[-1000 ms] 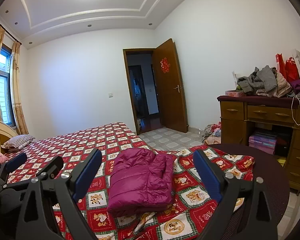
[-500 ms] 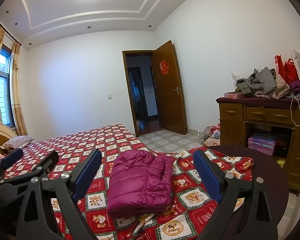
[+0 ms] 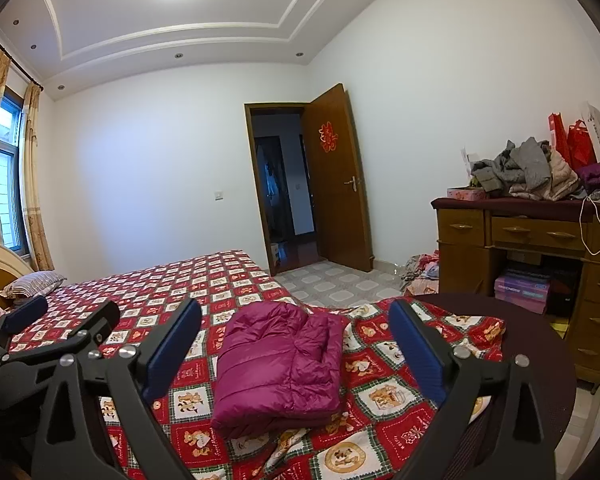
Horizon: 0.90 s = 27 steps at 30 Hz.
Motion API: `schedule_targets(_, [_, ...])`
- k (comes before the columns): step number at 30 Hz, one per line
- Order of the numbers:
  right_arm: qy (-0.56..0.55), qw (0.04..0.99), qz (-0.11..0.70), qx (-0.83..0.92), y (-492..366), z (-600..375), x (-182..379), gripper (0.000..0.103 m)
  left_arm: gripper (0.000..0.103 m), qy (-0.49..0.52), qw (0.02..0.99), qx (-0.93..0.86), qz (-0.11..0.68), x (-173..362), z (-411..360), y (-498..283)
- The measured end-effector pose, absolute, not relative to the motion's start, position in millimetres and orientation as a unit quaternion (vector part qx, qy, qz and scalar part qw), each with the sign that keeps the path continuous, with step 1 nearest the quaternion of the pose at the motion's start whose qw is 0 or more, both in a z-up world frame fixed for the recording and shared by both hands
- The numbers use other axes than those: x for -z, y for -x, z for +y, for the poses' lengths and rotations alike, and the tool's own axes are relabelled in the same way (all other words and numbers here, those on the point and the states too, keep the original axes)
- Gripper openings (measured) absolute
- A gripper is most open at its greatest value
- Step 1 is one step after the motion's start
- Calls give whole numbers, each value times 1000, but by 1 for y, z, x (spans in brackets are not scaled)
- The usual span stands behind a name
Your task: Fold large clothes
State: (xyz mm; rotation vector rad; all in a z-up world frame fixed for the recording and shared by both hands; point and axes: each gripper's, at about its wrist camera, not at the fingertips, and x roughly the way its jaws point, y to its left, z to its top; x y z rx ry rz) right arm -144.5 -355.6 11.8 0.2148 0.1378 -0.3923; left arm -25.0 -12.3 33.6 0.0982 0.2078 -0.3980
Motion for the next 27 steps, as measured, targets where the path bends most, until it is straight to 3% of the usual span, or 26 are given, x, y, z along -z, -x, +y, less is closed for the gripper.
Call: schedule_targets(27, [-120, 969, 94, 195, 134, -365, -7, 97, 102, -51, 968, 197, 147, -22, -10, 6])
